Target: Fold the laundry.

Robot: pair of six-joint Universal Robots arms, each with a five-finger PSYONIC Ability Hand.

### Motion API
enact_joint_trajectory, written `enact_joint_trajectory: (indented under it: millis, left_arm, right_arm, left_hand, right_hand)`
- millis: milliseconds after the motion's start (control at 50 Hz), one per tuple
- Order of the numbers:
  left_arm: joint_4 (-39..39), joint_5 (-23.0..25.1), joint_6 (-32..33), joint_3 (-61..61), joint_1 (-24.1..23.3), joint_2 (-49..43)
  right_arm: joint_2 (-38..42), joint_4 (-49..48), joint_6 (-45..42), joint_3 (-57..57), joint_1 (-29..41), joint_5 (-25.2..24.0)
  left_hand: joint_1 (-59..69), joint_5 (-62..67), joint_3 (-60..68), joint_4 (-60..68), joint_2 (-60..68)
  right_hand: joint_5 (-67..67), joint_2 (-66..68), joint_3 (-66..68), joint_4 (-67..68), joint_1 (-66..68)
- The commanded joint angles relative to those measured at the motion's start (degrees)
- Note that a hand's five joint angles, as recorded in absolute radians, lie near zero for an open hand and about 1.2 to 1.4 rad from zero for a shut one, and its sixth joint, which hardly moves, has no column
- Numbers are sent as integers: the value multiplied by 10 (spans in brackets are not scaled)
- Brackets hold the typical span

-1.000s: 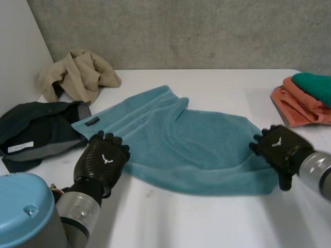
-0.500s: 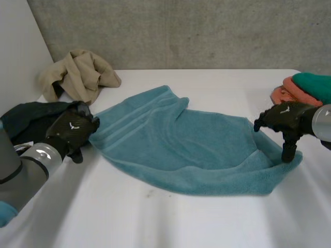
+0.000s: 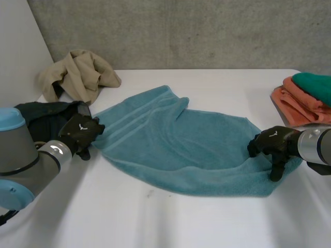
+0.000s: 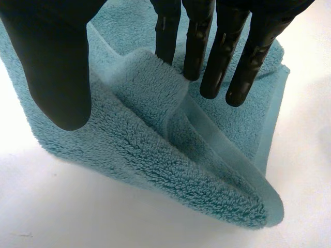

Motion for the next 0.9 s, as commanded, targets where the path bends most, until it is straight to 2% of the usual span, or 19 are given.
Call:
enact_joint_trajectory:
  millis: [20,100,120,320,420,500,780,900]
  left_arm:
    - [0,3,2,10,-4,-20]
    - [0,2,3,19,-6,-30]
    - [0,1,4,23,-6,-35]
    - [1,-1,3,42,-14,-42]
    - [1,-1,1,55,-20,-43]
    - [1,-2,3,64,-28,-55]
    - [-1,-5,3,93,-44,-90]
    - [-1,-37,3,119,-51,-102]
  right_arm:
    - [1,-22,0,8,-1,0]
    - [2,-21,0,13,-2,0]
    - [2,-20,1,16,-3,1]
    - [-25,-24,55,23,-18,-13]
    - [-77,-38,84,30,-53,-50]
    - [-83,-43,88,35,-74,-60]
    - [-94,-83,95,71,-110,-59]
    - [-101,-86,98,89,-111,-64]
  left_hand:
    - [100,98,99,98,101]
    - [112,109,111,110,113]
    - [112,109,111,110,113]
    - [112,109,111,110,113]
    - [128,126,128,126,130]
    - [128,126,128,126,130]
    - [127,124,126,125,128]
    - [189,187,188,187,190]
  right_hand:
    - [202,194,192,193,229]
    - [420,413,411,411,447]
    - [541,534,532,533,569]
    - [543,535,533,534,570]
    - [543,535,533,534,570]
    - [543,535,533,534,570]
    - [543,535,533,534,570]
    - [543,535,533,534,570]
